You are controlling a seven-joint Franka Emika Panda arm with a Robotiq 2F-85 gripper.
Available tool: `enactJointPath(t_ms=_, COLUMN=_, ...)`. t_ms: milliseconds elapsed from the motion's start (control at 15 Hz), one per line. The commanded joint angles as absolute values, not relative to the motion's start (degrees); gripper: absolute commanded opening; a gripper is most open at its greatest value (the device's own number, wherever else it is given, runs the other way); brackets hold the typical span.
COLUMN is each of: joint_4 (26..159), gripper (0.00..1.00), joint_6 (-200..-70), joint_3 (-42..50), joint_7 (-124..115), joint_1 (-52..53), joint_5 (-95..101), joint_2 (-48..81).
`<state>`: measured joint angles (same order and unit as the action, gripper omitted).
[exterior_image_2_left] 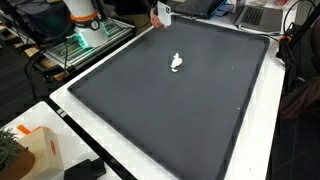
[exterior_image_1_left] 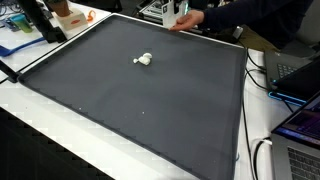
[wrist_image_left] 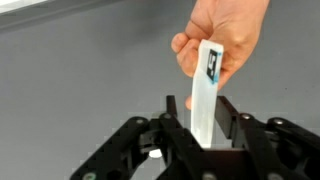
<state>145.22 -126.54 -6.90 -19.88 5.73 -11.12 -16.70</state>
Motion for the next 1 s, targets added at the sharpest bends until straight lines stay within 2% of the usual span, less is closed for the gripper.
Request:
enactJointPath(t_ms=0, joint_4=146.3, gripper=0.15, joint_6=-125.6, joint_3=-6.8, joint_7=-19.6, joint_1=5.5, joint_5=-12.3, joint_2=-18.0)
enactJointPath(t_ms=133, joint_4=146.3, gripper=0.01, joint_6=-125.6, joint_3=-6.9, joint_7=-19.7, joint_1=5.5, joint_5=-12.3, joint_2=-18.0)
enactJointPath(t_ms=200, joint_4=146.4, gripper=0.0, joint_6=-125.7, joint_3=-6.8, joint_7=-19.7, joint_1=5.4, joint_5=-12.3, joint_2=-18.0)
enactJointPath(t_ms=533, joint_4=145.4, gripper=0.04, joint_6=-126.4, joint_3=-7.2, joint_7=-19.8, joint_1=5.2, joint_5=-11.2, joint_2=-16.7)
enactJointPath(t_ms=933, joint_4=145.3, gripper=0.04, joint_6=-126.4, joint_3=-7.2, joint_7=-19.8, joint_1=5.3, joint_5=-11.2, joint_2=-16.6)
